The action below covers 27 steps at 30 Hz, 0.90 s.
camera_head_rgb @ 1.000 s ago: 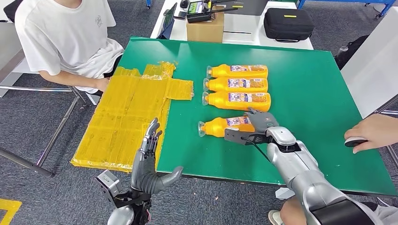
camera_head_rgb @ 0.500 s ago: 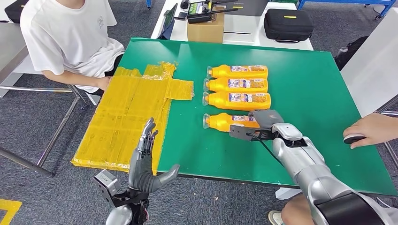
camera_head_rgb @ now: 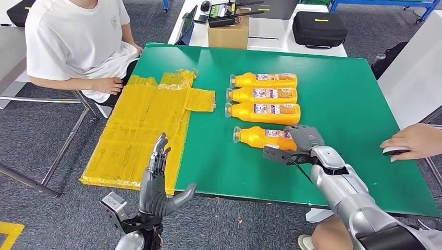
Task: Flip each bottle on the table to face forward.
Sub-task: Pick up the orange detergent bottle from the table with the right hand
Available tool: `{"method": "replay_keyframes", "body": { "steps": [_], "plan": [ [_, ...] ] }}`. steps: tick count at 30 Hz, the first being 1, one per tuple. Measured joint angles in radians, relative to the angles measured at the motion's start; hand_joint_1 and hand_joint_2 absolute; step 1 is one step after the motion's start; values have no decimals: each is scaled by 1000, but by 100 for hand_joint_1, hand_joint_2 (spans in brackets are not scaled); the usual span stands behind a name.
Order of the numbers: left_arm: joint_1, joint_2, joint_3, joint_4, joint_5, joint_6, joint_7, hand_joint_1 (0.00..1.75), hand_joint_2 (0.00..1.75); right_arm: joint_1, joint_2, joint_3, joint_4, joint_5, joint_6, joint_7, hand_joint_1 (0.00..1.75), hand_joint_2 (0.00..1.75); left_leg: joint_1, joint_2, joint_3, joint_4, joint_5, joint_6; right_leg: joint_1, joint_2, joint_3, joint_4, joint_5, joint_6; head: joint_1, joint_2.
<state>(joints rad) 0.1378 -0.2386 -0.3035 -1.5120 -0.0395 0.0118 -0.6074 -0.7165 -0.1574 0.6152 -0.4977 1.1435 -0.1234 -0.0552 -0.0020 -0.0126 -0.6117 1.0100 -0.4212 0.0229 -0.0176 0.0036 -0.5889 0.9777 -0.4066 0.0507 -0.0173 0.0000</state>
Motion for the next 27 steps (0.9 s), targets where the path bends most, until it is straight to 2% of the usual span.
{"method": "replay_keyframes", "body": {
  "steps": [1,6,18,27],
  "plan": [
    [4,2,1,-6,0,2,2,0,175,13,-1,0,-10,12,-22,6,8,175,0,0,0,0,0,0,0,0,0,0,0,0,0,0],
    [20,6,8,-33,-1,8,6,0,175,69,-9,2,-69,85,-60,34,0,175,0,0,-1,0,0,0,0,0,-1,0,0,0,0,0],
    [23,9,14,-50,-4,14,15,0,175,110,-29,2,-115,148,-96,60,0,175,0,1,-2,0,0,0,0,0,-3,0,0,0,0,0],
    [19,14,12,-57,-6,15,19,0,175,109,-31,-40,-95,186,-128,88,0,175,0,1,-2,0,0,0,0,0,-2,0,0,0,0,0]
  ]
}}
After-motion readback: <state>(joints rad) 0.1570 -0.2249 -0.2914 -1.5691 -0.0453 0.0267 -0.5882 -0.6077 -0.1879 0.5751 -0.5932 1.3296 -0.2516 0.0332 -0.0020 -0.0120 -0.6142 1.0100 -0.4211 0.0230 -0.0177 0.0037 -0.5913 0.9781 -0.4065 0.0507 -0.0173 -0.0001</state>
